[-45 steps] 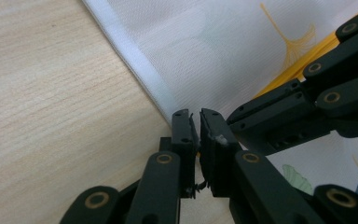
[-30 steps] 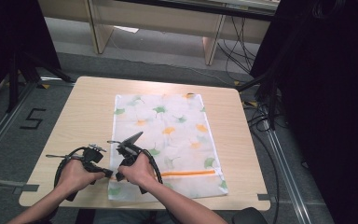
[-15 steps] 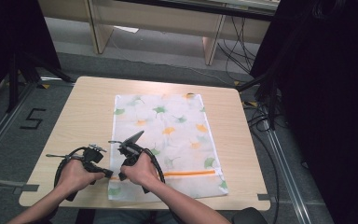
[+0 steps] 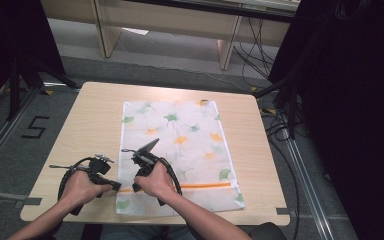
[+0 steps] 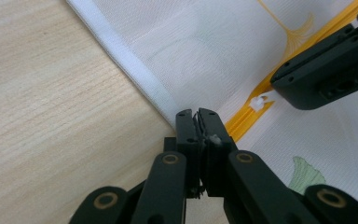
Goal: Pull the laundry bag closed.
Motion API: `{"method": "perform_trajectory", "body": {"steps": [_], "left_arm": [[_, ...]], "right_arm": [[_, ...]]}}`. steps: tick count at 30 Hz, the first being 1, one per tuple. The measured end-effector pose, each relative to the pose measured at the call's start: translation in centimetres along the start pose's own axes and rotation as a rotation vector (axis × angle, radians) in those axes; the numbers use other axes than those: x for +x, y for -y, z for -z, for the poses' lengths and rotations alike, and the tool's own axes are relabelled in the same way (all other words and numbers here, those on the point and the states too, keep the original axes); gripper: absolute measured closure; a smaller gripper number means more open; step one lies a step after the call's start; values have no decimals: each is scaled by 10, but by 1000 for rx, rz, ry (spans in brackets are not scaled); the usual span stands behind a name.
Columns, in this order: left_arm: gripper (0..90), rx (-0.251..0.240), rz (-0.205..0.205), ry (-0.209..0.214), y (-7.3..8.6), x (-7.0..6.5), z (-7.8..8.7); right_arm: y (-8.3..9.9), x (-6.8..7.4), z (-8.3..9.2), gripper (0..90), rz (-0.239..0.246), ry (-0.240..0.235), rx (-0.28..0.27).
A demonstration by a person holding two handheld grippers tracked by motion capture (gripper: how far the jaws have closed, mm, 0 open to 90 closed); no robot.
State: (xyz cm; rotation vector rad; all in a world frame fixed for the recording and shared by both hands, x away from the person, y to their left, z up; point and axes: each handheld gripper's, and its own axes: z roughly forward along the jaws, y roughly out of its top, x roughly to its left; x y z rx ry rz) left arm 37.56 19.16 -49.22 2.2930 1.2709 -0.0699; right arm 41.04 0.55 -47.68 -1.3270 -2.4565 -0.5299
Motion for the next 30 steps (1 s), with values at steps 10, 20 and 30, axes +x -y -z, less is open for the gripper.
{"method": "perform_trajectory", "body": {"steps": [10,20,30], "left_arm": [[877,-4,2,6,0,0,0],[878,-3,3,8,0,1,0],[877,-9,10,10,0,1,-1]], "right_arm": [[4,-4,5,900,-29,11,8],[7,-7,10,900,-32,32,18],[10,-13,13,900,-41,35,1]]}}
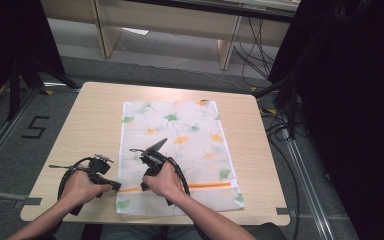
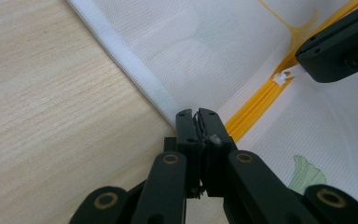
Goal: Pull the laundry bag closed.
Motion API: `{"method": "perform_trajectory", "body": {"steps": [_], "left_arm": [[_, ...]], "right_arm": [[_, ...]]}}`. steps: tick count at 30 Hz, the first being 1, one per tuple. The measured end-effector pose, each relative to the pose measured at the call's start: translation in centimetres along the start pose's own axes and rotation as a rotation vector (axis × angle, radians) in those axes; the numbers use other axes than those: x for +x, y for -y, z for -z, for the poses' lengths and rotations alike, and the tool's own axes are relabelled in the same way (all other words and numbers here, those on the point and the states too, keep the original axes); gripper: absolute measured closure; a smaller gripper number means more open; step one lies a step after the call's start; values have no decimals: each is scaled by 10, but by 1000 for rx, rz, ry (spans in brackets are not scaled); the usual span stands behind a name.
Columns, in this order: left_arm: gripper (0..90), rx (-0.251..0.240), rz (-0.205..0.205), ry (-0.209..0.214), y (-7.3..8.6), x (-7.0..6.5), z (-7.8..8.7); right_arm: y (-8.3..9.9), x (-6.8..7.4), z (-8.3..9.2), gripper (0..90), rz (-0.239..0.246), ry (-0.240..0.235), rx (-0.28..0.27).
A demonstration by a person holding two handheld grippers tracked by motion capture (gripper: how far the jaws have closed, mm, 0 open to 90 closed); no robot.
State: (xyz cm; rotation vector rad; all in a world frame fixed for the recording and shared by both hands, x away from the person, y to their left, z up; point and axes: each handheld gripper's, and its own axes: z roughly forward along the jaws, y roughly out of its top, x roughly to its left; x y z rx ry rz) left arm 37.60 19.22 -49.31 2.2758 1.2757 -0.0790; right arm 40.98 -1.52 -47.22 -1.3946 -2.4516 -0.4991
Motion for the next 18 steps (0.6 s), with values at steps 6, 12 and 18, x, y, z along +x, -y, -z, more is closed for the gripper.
{"method": "perform_trajectory", "body": {"steps": [6,12,18], "left_arm": [[878,0,-3,0,0,0,0],[878,2,-2,4,0,1,0],[878,0,-2,1,0,0,0]], "right_arm": [[1,0,1,900,-23,0,6],[2,-7,3,900,7,12,0],[5,-13,6,900,-3,16,0]]}}
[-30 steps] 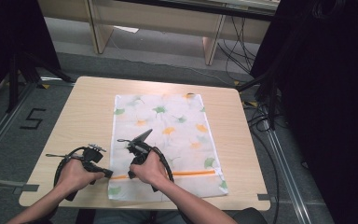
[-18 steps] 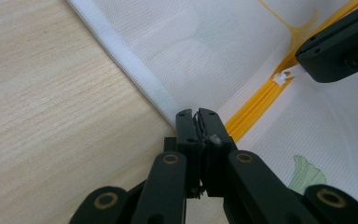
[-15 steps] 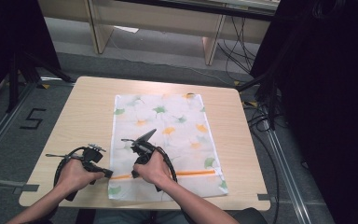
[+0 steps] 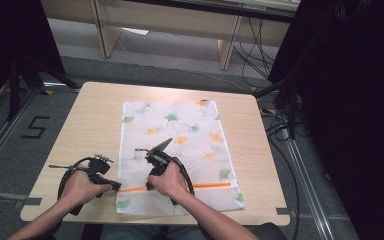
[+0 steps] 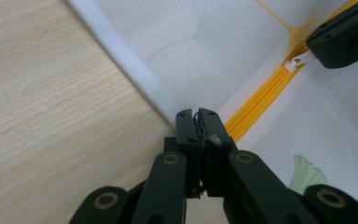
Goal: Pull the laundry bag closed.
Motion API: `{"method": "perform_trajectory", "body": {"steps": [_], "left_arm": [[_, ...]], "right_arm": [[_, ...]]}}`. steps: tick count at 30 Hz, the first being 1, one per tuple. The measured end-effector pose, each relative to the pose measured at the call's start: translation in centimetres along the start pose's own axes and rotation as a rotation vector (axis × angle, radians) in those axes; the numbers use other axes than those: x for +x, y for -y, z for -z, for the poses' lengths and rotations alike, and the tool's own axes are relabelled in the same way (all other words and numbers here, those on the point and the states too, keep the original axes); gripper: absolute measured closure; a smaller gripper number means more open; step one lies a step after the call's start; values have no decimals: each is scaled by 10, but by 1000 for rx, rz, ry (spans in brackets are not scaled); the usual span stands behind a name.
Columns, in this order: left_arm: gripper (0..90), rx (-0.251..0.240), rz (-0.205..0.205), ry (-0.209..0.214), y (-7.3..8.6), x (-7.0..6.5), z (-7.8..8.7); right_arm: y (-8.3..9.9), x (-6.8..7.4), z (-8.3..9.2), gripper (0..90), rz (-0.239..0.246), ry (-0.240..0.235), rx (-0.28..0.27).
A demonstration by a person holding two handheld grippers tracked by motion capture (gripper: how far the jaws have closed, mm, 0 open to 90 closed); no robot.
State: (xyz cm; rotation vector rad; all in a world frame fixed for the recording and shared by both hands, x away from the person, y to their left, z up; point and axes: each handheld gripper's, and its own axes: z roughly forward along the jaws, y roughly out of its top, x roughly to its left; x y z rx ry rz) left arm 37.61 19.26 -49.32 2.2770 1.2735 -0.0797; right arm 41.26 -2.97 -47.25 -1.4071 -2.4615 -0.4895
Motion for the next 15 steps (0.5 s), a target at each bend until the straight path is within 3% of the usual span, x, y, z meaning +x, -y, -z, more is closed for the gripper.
{"method": "perform_trajectory", "body": {"steps": [3,6,8,11,12,14,15], "left_arm": [[878,-1,1,0,0,0,0],[878,-1,-2,0,0,0,0],[878,0,-3,0,0,0,0],[878,-1,-1,0,0,0,0],[878,0,-2,0,0,0,0],[878,-1,-2,1,0,0,0],[878,-1,-2,1,0,0,0]], "right_arm": [[1,0,1,900,-26,5,-6],[1,-4,3,900,-4,-5,4],[2,-5,2,900,-10,15,-16],[3,-5,6,900,-36,-12,15],[4,-6,4,900,-16,16,-10],[4,-8,6,900,-11,10,-5],[5,-6,6,900,-38,4,5]]}}
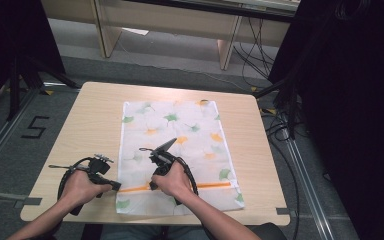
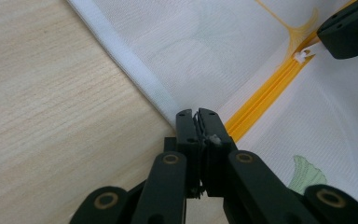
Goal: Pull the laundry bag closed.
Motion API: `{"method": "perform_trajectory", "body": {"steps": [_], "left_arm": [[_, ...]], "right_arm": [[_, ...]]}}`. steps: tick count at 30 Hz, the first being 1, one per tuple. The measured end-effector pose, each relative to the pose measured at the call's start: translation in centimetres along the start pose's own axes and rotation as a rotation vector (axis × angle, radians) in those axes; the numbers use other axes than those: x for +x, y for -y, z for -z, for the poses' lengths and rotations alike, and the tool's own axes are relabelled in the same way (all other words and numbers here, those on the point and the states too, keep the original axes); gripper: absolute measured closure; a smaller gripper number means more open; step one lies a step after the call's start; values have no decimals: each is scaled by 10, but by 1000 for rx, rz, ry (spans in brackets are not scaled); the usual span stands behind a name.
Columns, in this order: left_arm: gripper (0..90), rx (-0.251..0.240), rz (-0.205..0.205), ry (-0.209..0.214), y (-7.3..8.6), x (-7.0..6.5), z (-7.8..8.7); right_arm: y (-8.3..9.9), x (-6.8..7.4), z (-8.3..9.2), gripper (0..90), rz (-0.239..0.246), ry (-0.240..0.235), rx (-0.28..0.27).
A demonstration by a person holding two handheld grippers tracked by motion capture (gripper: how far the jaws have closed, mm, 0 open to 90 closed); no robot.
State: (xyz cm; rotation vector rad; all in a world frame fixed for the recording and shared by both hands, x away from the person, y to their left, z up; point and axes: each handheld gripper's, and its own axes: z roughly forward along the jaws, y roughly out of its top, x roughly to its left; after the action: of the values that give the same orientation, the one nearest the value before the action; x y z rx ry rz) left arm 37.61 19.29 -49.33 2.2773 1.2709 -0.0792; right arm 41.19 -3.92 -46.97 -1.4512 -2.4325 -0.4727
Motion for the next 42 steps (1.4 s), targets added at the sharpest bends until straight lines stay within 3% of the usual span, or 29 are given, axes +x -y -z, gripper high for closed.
{"method": "perform_trajectory", "body": {"steps": [1,2,3,4,6,7,9,11,13,14,15,16,19,20,22,24,27,31,33,35,37,38,40,42], "left_arm": [[878,0,1,0,0,0,0],[878,0,2,0,0,0,0],[878,0,1,0,0,0,0],[878,0,0,0,0,0,0],[878,0,0,0,0,0,0],[878,0,0,0,0,0,0],[878,1,-1,0,0,0,0],[878,1,0,0,0,0,0],[878,4,-1,-2,0,0,0],[878,4,-3,-3,0,0,0],[878,3,-2,-2,0,0,0],[878,3,-1,-1,0,0,0],[878,4,0,-2,0,0,0],[878,3,0,-1,0,0,0],[878,1,0,3,0,1,0],[878,0,0,2,0,1,0],[878,0,-1,5,0,1,0],[878,0,1,3,0,1,0],[878,0,-2,5,0,1,0],[878,1,-2,5,0,1,0],[878,2,-2,5,0,1,0],[878,2,-2,5,0,1,0],[878,1,-2,6,0,1,0],[878,-1,3,4,0,1,0]], "right_arm": [[0,-2,0,900,14,-11,-1],[0,-4,0,900,13,16,-5],[1,-5,0,900,20,-4,-19],[1,-5,2,900,12,-10,-1],[2,-4,4,900,-37,25,28],[2,-6,3,900,-6,28,3],[2,-6,4,900,-13,-11,12],[3,-9,3,900,8,0,-16],[4,-7,6,900,-36,13,20],[4,-9,6,900,-31,4,27],[4,-14,5,900,28,21,-2],[5,-12,4,900,0,17,-19],[5,-15,7,900,8,3,-9],[6,-12,8,900,-41,11,13],[6,-16,7,900,12,10,-25],[6,-15,10,900,-19,-3,14],[6,-17,10,900,-5,6,3],[8,-17,10,900,-25,7,-10],[8,-20,11,900,-6,3,-3],[9,-21,13,900,-25,7,5],[11,-23,12,900,-25,8,-24],[10,-22,14,900,-44,12,0],[11,-24,13,900,-5,3,-14],[11,-22,14,900,-30,3,-10]]}}
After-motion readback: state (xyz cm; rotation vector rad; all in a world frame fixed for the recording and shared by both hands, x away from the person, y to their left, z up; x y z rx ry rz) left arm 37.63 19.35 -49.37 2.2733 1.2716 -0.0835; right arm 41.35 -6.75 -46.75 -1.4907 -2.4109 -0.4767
